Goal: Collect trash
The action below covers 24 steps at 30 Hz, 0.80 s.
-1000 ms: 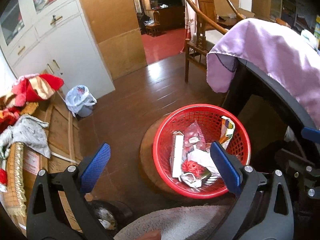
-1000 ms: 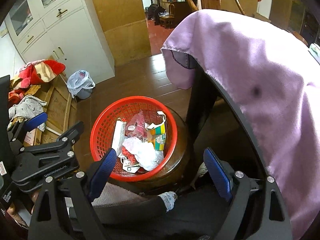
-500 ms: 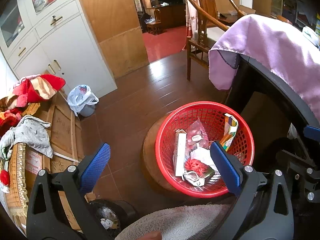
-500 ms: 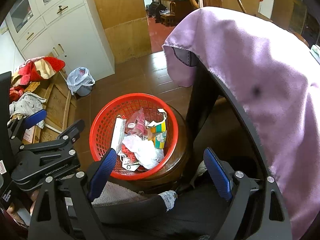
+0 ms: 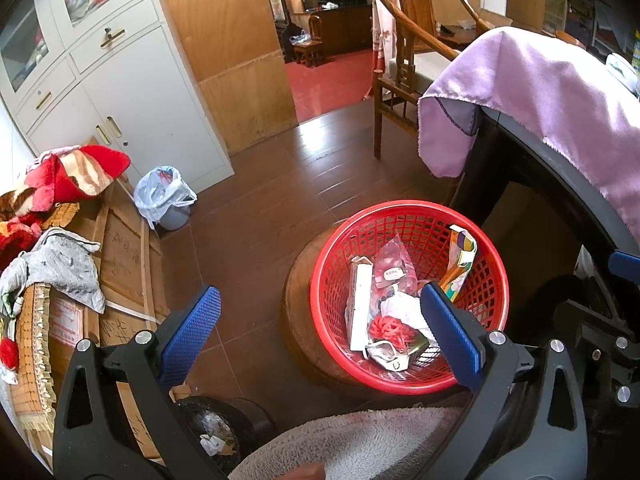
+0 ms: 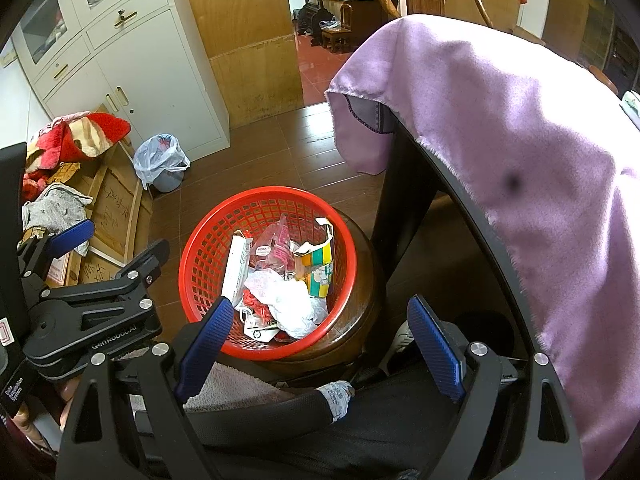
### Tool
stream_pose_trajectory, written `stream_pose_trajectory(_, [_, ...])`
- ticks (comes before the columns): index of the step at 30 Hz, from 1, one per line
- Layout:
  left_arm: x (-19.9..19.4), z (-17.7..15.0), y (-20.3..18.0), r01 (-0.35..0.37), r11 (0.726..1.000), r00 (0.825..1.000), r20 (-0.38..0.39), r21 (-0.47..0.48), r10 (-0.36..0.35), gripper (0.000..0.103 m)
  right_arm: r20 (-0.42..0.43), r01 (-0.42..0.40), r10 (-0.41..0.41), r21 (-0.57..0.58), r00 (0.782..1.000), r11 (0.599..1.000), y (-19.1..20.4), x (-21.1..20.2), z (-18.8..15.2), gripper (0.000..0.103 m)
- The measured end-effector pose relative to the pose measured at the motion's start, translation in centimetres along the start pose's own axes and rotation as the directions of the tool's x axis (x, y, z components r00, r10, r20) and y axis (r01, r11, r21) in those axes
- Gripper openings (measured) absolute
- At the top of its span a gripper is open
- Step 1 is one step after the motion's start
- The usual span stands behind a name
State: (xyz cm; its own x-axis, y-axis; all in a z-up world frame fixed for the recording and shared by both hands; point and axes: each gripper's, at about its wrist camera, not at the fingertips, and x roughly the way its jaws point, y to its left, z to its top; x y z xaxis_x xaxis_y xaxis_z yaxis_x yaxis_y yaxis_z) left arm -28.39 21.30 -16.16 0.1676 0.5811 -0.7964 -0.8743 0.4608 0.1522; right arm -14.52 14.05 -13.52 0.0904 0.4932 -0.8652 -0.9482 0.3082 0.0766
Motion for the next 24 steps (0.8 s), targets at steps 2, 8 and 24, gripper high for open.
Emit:
stream_pose_trajectory(2, [0.02,-0.05,0.0,0.0,1.0,1.0,-0.001,-0.001,0.0,0.096,0.0,0.0,0.0,0.0,1.0,1.0,0.02,0.0,0.01,0.087])
stream_pose_trajectory(8, [0.02,-0.08,-0.07,0.001,1.0,1.0,-0.002,0.0,-0.001,0.096,0.0,0.0,0.0,0.001,1.0,1.0,0.06,0.01,0.04,0.087])
stream_pose_trajectory(24, [0.05,-0.11,-0.11,0.0,1.0,1.0,-0.004,0.001,0.0,0.096,-0.002,0.0,0.0,0.0,1.0,1.0,0.23,0.09,0.04,0.087])
